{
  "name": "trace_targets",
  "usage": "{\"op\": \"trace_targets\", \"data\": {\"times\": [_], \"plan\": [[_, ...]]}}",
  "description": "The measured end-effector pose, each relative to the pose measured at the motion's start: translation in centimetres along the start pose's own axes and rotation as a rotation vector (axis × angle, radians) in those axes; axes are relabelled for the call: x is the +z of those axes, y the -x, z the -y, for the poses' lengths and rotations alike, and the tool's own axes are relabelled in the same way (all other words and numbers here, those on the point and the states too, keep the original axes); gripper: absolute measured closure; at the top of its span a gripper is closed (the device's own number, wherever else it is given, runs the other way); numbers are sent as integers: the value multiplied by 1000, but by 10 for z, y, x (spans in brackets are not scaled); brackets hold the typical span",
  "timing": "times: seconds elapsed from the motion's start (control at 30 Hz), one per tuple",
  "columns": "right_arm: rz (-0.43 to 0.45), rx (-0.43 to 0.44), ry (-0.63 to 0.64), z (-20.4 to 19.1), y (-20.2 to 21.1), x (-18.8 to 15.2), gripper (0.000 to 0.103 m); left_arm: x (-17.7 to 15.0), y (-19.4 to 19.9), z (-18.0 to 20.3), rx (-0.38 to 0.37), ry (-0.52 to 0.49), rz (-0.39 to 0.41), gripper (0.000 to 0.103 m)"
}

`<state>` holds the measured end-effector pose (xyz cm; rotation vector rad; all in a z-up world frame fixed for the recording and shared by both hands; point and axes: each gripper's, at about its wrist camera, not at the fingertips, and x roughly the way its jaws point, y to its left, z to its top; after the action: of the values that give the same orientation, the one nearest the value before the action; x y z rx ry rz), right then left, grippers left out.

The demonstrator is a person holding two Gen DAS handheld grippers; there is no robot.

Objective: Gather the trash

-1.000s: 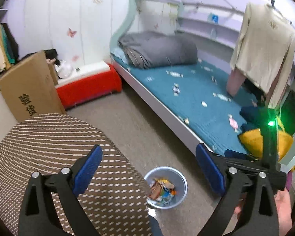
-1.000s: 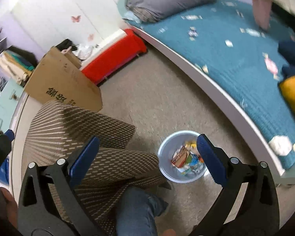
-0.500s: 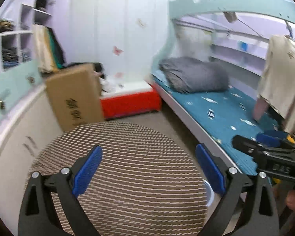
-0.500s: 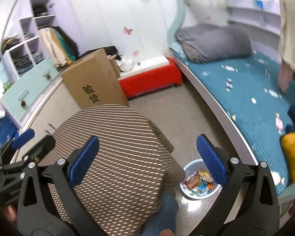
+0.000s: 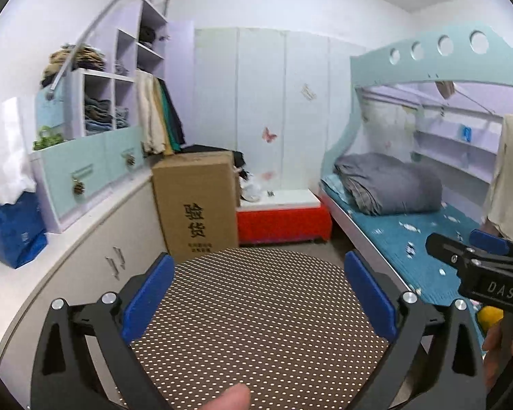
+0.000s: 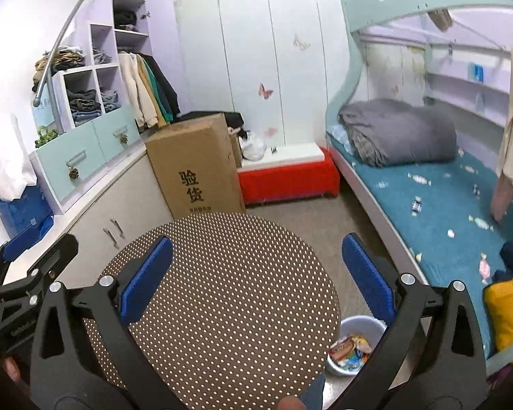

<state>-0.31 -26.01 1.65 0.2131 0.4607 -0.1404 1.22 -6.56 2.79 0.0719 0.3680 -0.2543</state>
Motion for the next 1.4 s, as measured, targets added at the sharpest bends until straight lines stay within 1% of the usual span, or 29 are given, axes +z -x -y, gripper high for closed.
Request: {"op": "trace_targets", "data": {"times": [0.13, 0.27, 0.4, 0.63, 1.1, 1.4], "plan": [[45, -5, 24, -15, 12, 6, 6, 2, 16, -10, 28, 16, 25, 5], [80, -31, 59, -29, 21, 9, 6, 4, 24, -16, 45, 16, 45, 5], [92, -34, 68, -34, 25, 8, 6, 5, 26, -18, 38, 28, 49, 5], [115, -59, 61, -30, 32, 7, 6, 6, 27, -17, 30, 35, 49, 5], [125, -65, 60, -26, 36, 7, 6, 5, 26, -10, 5, 35, 49, 5], [124, -63, 56, -23, 37, 8, 6, 5, 26, -7, 15, 23, 53, 5]]}}
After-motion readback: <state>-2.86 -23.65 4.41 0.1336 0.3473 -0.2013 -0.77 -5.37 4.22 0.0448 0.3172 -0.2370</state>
